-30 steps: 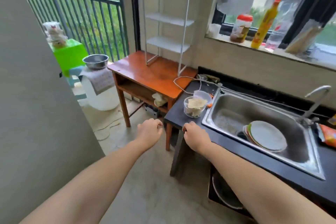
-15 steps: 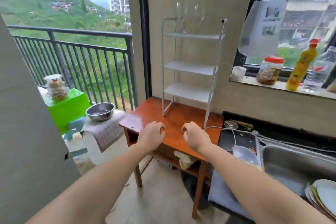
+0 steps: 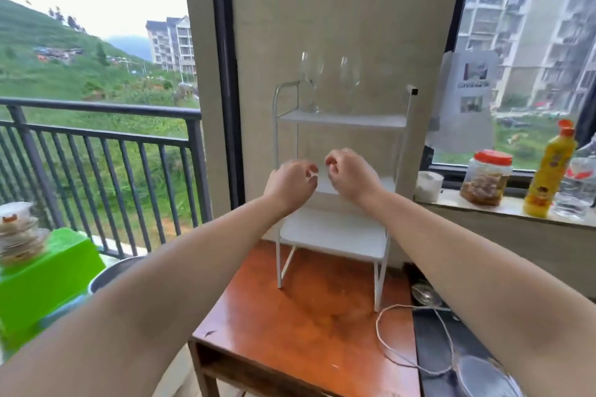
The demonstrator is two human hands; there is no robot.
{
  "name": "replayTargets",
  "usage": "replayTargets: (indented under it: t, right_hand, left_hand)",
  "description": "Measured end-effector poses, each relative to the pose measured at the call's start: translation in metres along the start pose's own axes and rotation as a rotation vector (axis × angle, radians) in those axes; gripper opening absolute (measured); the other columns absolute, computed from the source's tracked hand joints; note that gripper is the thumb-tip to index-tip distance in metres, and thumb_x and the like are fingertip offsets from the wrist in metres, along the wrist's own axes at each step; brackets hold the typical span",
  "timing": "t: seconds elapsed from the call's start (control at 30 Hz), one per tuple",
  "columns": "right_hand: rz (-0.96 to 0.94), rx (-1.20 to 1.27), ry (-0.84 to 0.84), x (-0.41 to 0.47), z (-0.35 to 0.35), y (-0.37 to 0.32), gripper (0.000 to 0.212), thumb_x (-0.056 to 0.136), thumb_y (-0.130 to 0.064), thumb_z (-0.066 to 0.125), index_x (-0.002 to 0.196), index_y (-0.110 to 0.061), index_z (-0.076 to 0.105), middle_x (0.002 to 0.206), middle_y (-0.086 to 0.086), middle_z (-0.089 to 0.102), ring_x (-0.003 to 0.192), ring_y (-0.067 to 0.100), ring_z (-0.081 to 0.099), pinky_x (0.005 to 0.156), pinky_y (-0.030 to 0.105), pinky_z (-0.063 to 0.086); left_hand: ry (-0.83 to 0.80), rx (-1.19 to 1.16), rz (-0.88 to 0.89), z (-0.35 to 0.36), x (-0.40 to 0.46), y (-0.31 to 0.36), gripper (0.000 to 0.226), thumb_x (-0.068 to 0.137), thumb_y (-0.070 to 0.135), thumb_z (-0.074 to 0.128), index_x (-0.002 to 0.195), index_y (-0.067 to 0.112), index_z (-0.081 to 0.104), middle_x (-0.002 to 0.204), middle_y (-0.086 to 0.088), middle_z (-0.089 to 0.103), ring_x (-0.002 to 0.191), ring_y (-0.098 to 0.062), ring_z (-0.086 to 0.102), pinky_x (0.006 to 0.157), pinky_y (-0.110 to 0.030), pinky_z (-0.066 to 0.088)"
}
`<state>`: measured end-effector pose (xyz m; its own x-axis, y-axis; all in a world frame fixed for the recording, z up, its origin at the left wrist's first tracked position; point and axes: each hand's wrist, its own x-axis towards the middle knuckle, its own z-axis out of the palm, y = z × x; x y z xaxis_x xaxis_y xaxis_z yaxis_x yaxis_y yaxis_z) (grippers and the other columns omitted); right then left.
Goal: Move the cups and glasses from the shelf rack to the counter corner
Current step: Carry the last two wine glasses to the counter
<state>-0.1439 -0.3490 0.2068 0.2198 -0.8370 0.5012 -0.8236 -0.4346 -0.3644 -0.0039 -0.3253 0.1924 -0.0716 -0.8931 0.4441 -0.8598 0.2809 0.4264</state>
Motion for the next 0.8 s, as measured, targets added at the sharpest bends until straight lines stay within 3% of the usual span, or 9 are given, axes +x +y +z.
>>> replayTargets:
  t: [0.2, 0.33, 0.43, 0.53, 0.6, 0.67, 0.73, 0.8]
  right_hand:
    - [-0.056, 0.058, 0.206, 0.115, -0.028, 0.008, 0.026, 0.089, -0.009, 0.045, 0.104, -0.005, 0.066, 0.110, 0.016, 0.066, 0.102, 0.033, 0.060, 0.084, 0.035, 0.047]
    - [0.154, 0.206, 0.325, 0.169, -0.036, 0.022, 0.021, 0.089, -0.009, 0.049, 0.099, -0.002, 0.066, 0.101, 0.018, 0.069, 0.100, 0.035, 0.062, 0.084, 0.034, 0.047]
    - [0.370, 0.361, 0.250, 0.200, -0.033, 0.038, 0.014, 0.087, -0.008, 0.046, 0.089, -0.006, 0.059, 0.082, 0.015, 0.060, 0.091, 0.040, 0.067, 0.086, 0.046, 0.055]
    - [0.552, 0.670, 0.119, 0.212, -0.029, 0.043, 0.009, 0.094, -0.013, 0.047, 0.100, -0.009, 0.052, 0.076, 0.004, 0.051, 0.062, 0.021, 0.057, 0.062, 0.036, 0.056]
    - [0.603, 0.760, 0.080, 0.219, -0.025, 0.043, 0.018, 0.095, -0.018, 0.047, 0.113, -0.014, 0.051, 0.084, 0.004, 0.052, 0.058, 0.015, 0.053, 0.043, 0.028, 0.052]
    - [0.637, 0.771, 0.054, 0.228, -0.018, 0.046, 0.028, 0.096, -0.018, 0.044, 0.123, -0.013, 0.048, 0.088, 0.004, 0.053, 0.057, 0.014, 0.054, 0.034, 0.020, 0.047]
    - [0.654, 0.724, 0.043, 0.235, -0.013, 0.048, 0.017, 0.096, -0.016, 0.040, 0.110, -0.013, 0.049, 0.078, 0.002, 0.051, 0.054, 0.012, 0.055, 0.039, 0.023, 0.045]
    - [0.668, 0.667, 0.048, 0.239, -0.011, 0.051, 0.016, 0.097, -0.015, 0.037, 0.086, -0.013, 0.049, 0.071, 0.000, 0.052, 0.043, 0.010, 0.056, 0.040, 0.020, 0.040]
  left_hand:
    - [0.179, -0.116, 0.085, -0.032, 0.128, 0.011, 0.028, 0.092, 0.017, 0.048, 0.112, 0.010, 0.067, 0.114, -0.010, 0.068, 0.104, -0.028, 0.063, 0.090, -0.038, 0.052]
    - [0.245, -0.240, -0.082, -0.035, 0.190, 0.010, 0.022, 0.090, 0.013, 0.049, 0.090, 0.003, 0.068, 0.091, -0.018, 0.069, 0.094, -0.034, 0.065, 0.068, -0.028, 0.045]
    - [0.142, -0.313, -0.220, -0.033, 0.226, 0.001, 0.030, 0.091, 0.017, 0.049, 0.107, -0.001, 0.066, 0.109, -0.022, 0.069, 0.104, -0.037, 0.064, 0.074, -0.034, 0.049]
    - [0.075, -0.326, -0.234, -0.026, 0.255, -0.010, 0.033, 0.092, 0.019, 0.051, 0.115, -0.002, 0.062, 0.117, -0.025, 0.066, 0.111, -0.039, 0.062, 0.087, -0.039, 0.051]
    - [0.026, -0.420, -0.247, -0.018, 0.268, -0.016, 0.034, 0.089, 0.018, 0.057, 0.118, 0.000, 0.058, 0.108, -0.022, 0.065, 0.100, -0.035, 0.064, 0.078, -0.037, 0.051]
    - [-0.014, -0.512, -0.268, -0.010, 0.277, -0.021, 0.036, 0.086, 0.018, 0.061, 0.117, 0.000, 0.057, 0.096, -0.015, 0.058, 0.084, -0.027, 0.057, 0.063, -0.026, 0.042]
    - [-0.018, -0.541, -0.286, -0.002, 0.288, -0.026, 0.036, 0.084, 0.018, 0.062, 0.114, -0.002, 0.059, 0.094, -0.014, 0.059, 0.081, -0.026, 0.058, 0.062, -0.025, 0.042]
    - [-0.008, -0.556, -0.296, 0.005, 0.299, -0.031, 0.027, 0.084, 0.016, 0.059, 0.104, -0.002, 0.063, 0.098, -0.015, 0.069, 0.092, -0.030, 0.067, 0.075, -0.032, 0.052]
